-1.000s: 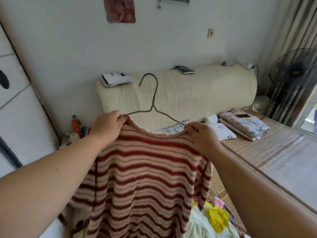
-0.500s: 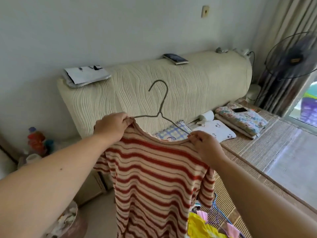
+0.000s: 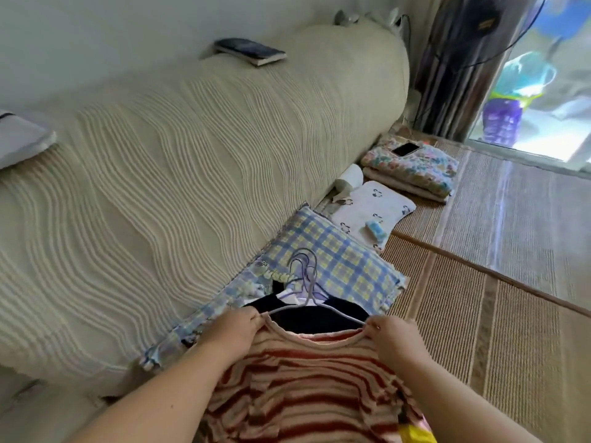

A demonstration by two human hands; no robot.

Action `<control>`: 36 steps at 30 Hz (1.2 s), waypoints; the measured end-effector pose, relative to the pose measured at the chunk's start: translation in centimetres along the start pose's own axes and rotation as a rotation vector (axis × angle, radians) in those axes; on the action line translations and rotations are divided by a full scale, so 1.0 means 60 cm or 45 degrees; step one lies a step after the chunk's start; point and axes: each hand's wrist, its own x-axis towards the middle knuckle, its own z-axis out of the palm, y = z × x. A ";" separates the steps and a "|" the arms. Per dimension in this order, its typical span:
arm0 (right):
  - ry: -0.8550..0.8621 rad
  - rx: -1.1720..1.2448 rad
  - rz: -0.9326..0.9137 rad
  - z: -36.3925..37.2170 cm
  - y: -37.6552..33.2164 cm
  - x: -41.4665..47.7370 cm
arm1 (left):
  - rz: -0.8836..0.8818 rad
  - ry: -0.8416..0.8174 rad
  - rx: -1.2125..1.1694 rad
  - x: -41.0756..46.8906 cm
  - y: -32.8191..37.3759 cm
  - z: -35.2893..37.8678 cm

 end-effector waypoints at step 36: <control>0.463 -0.112 0.615 -0.151 0.478 -0.779 | 1.439 -0.098 0.262 -0.546 0.635 0.351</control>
